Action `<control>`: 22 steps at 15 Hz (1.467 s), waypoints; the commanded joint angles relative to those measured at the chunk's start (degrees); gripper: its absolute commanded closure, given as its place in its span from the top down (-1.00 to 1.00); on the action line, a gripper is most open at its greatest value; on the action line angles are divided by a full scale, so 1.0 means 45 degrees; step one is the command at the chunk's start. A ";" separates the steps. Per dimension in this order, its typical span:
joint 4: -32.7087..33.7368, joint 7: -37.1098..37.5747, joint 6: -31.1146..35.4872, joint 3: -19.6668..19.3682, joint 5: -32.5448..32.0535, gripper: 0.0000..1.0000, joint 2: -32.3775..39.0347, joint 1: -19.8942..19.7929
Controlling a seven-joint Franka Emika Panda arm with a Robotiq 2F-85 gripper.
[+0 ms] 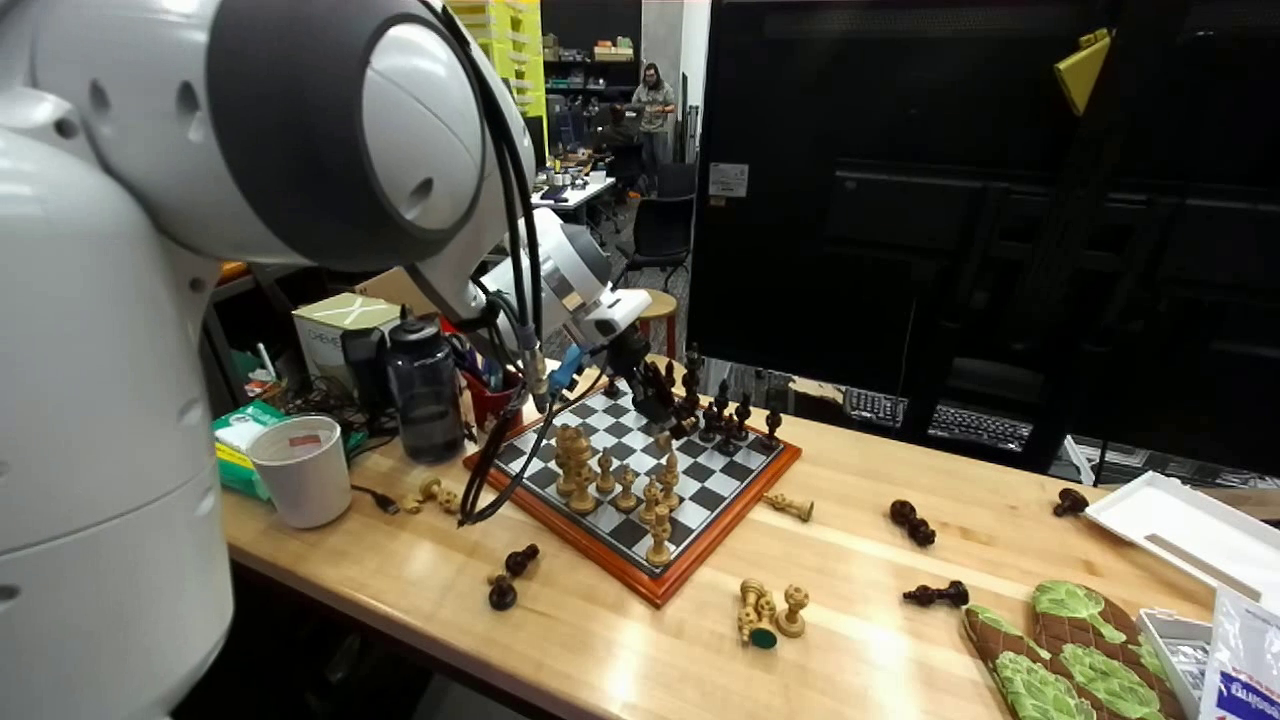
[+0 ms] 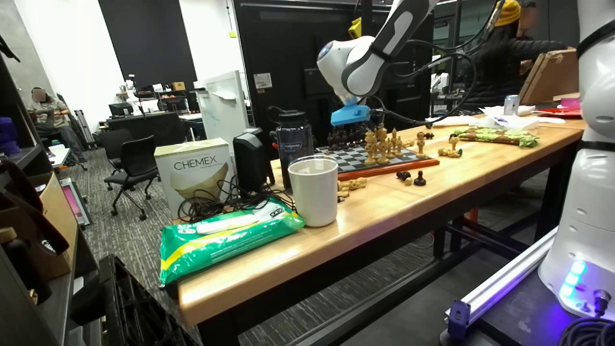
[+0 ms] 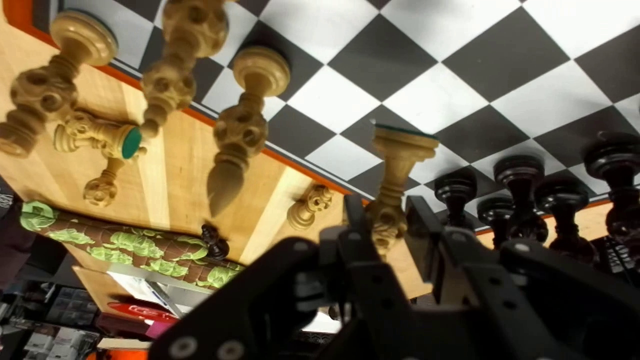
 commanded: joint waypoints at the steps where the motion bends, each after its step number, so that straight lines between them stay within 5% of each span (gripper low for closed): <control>1: 0.0718 0.0236 -0.0378 0.0031 -0.0366 -0.88 0.0518 0.0288; 22: 0.0883 0.1218 -0.0257 0.0007 -0.3196 -0.88 0.1520 0.0480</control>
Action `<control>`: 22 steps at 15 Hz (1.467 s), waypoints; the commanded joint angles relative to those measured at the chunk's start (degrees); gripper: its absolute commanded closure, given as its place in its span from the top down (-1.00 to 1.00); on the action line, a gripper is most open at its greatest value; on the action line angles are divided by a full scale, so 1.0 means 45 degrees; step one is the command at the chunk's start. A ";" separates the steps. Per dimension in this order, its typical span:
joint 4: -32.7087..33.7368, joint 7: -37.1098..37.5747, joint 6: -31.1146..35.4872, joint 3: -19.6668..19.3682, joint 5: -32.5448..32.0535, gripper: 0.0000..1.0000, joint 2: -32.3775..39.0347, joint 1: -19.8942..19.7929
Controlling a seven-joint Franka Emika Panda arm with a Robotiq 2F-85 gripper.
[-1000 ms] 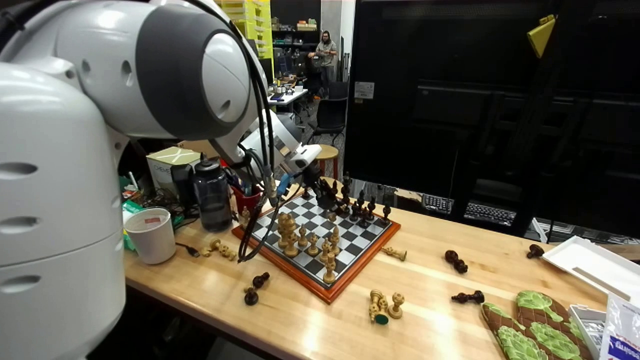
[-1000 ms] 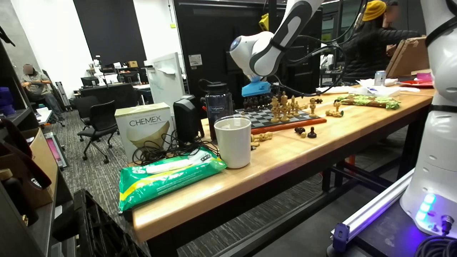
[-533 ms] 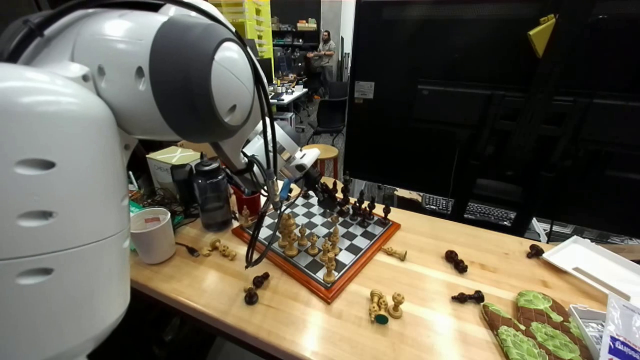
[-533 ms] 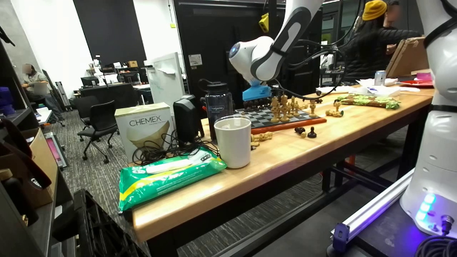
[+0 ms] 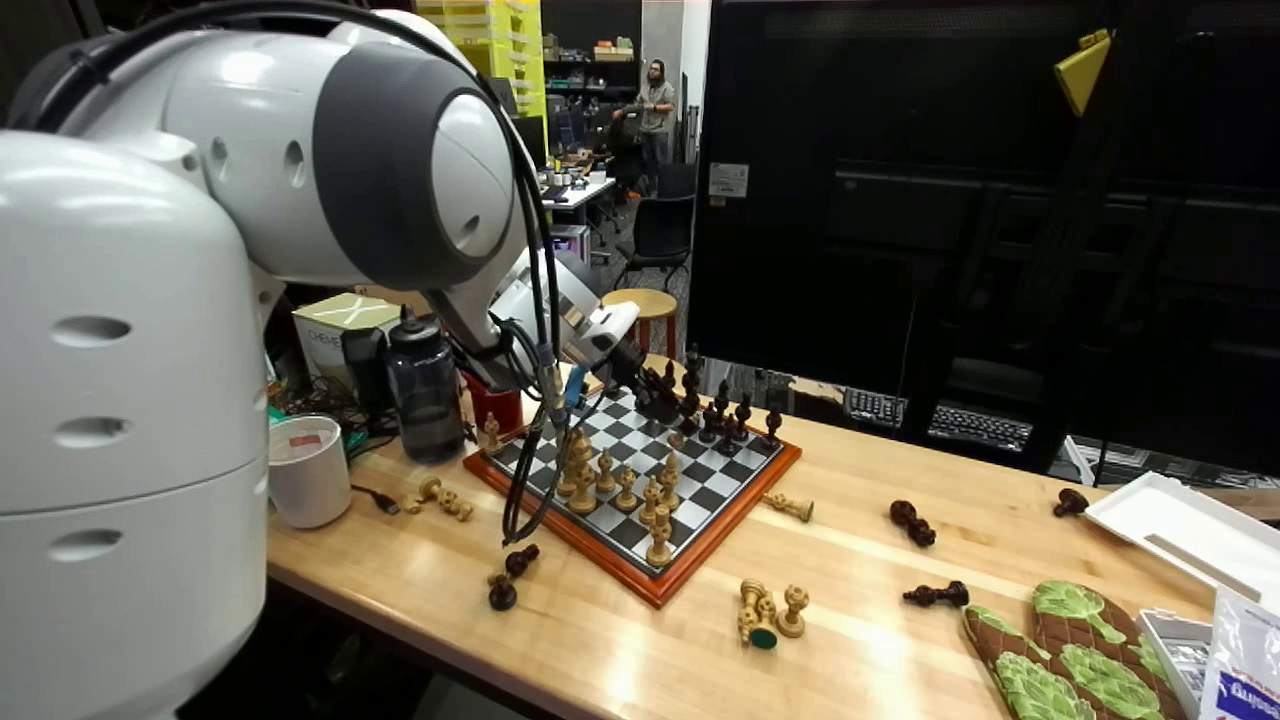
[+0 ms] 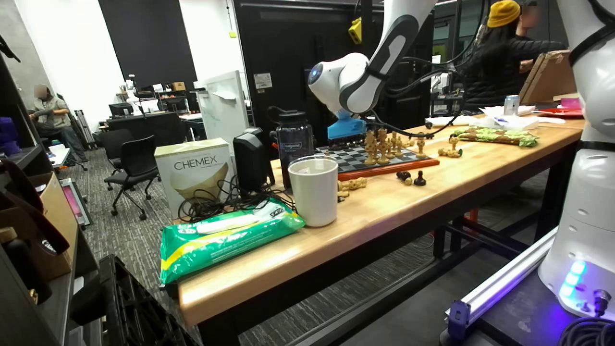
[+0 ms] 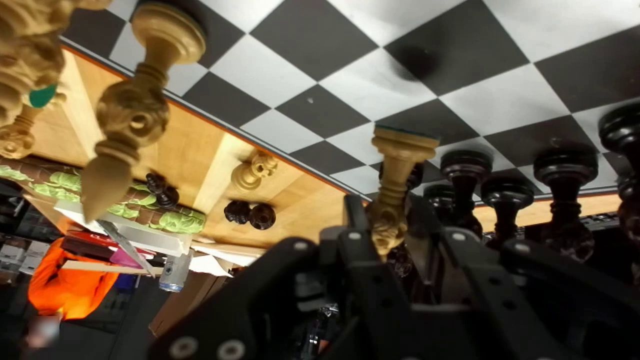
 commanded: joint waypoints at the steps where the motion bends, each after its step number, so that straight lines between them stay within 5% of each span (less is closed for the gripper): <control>1: -0.0019 0.0337 -0.0099 0.0011 -0.0500 -0.88 0.0020 0.0055; 14: -0.0089 0.0411 0.0166 0.0085 -0.0465 -0.88 0.0212 0.0016; 15: -0.0090 0.0428 0.0192 0.0093 -0.0447 -0.67 0.0205 0.0020; 16: -0.0085 0.0446 0.0197 0.0096 -0.0444 -0.01 0.0216 0.0026; 22: -0.0056 0.0569 0.0157 0.0119 -0.0383 0.58 0.0243 0.0027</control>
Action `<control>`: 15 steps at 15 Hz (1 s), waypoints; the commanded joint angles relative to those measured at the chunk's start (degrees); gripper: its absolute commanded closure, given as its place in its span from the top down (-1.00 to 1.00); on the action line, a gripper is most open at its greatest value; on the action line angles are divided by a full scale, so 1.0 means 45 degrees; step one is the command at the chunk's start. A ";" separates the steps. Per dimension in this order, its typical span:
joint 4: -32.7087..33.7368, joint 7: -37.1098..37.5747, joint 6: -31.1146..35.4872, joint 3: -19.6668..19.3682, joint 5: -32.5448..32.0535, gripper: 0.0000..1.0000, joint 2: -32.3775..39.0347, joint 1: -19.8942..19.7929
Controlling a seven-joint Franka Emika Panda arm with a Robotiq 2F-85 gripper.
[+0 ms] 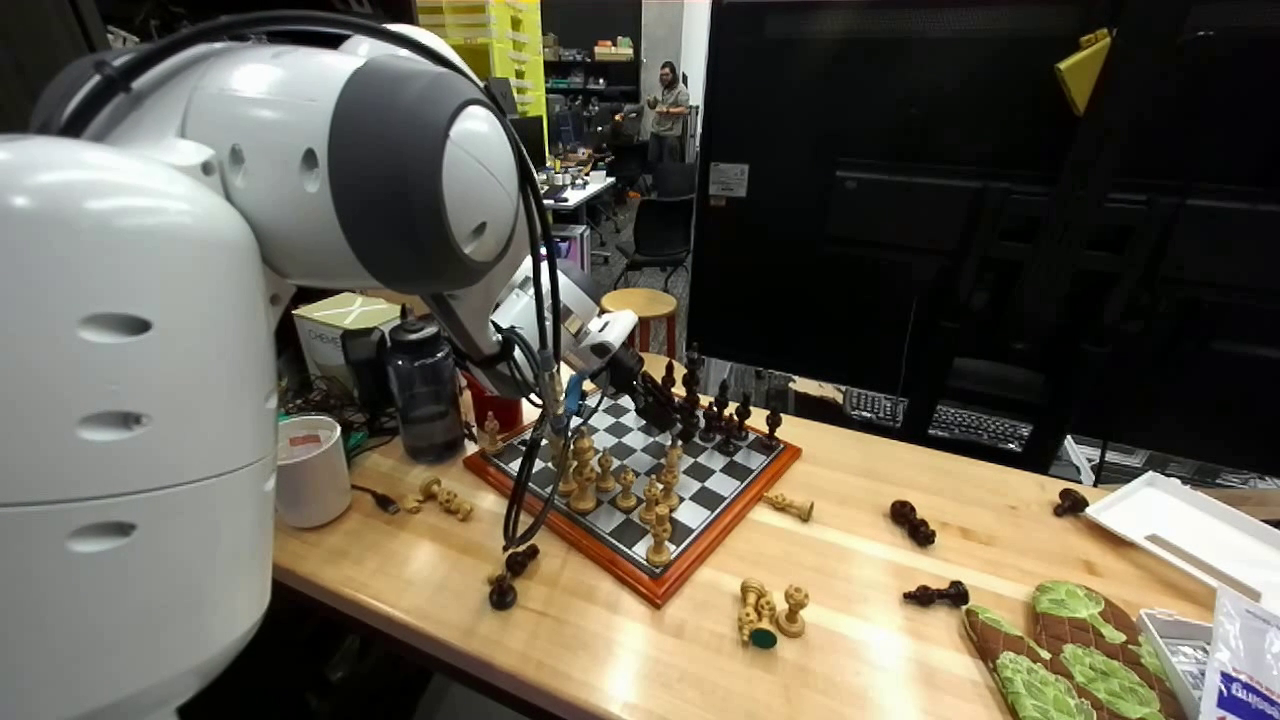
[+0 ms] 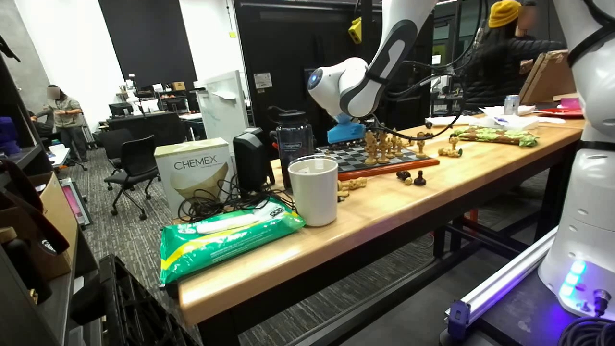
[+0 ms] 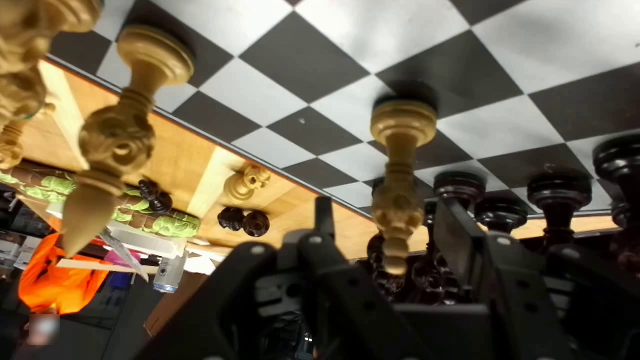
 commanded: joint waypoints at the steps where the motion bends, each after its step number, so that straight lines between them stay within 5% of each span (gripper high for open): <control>1: -0.0051 0.0353 0.0019 0.0067 -0.0100 0.74 -0.0051 0.0026; 4: -0.0065 0.0359 0.0015 0.0070 -0.0073 1.00 -0.0070 0.0018; 15: -0.0121 0.0630 0.0017 -0.0005 -0.0038 1.00 -0.0308 -0.0132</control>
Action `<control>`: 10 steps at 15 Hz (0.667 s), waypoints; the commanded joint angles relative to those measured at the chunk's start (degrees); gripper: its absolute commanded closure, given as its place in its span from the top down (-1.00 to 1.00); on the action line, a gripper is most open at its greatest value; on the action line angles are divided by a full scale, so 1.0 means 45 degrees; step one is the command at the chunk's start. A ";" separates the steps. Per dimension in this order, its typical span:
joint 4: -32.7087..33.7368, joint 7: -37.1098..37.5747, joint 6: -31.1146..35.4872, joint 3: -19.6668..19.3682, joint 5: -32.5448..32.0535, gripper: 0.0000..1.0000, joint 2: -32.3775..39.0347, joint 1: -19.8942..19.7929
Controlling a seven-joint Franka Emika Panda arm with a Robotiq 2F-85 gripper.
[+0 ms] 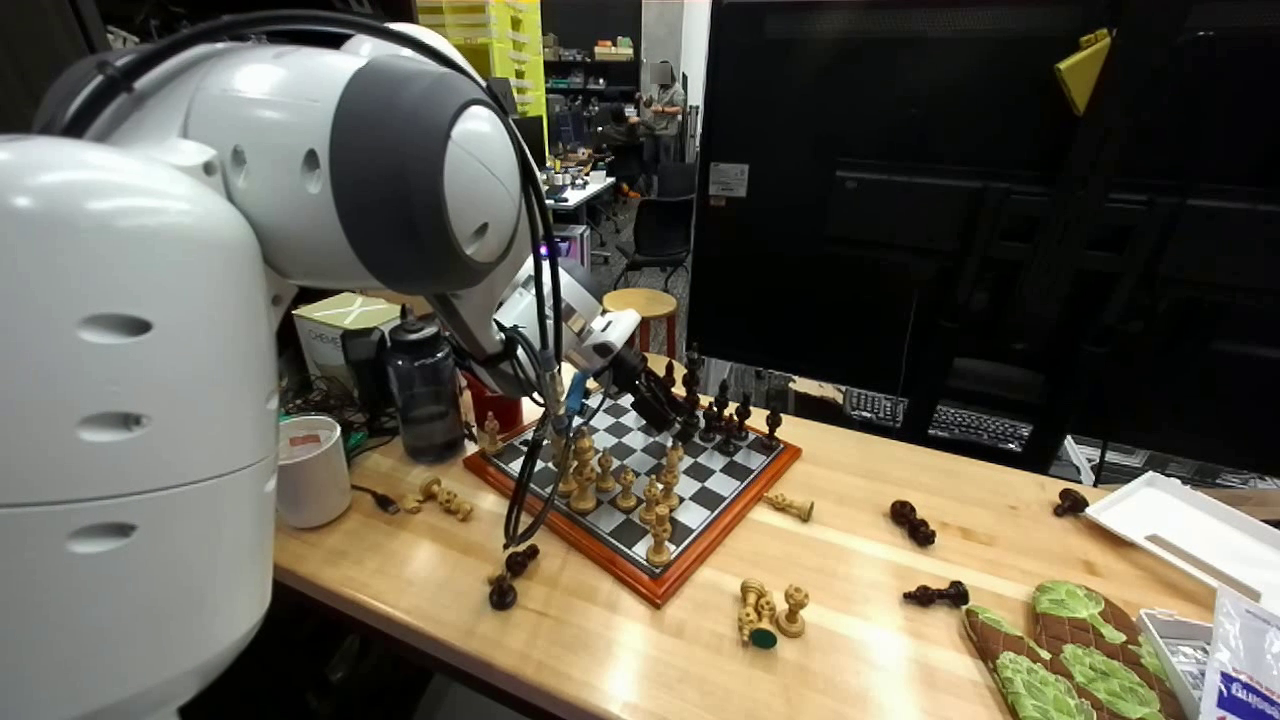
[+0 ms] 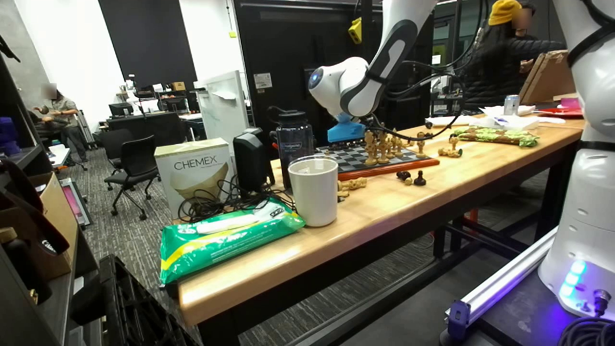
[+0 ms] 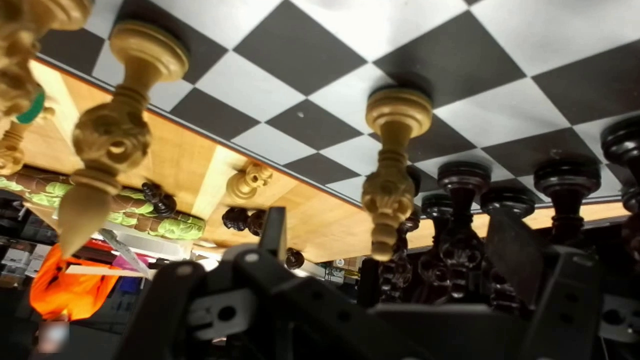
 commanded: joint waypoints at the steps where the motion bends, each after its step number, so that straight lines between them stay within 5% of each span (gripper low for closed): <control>1: -0.0189 0.0335 0.0026 -0.0003 -0.0040 1.00 -0.0328 -0.0066; 10: -0.0178 0.0493 -0.0045 -0.0070 -0.0093 1.00 -0.0505 -0.0138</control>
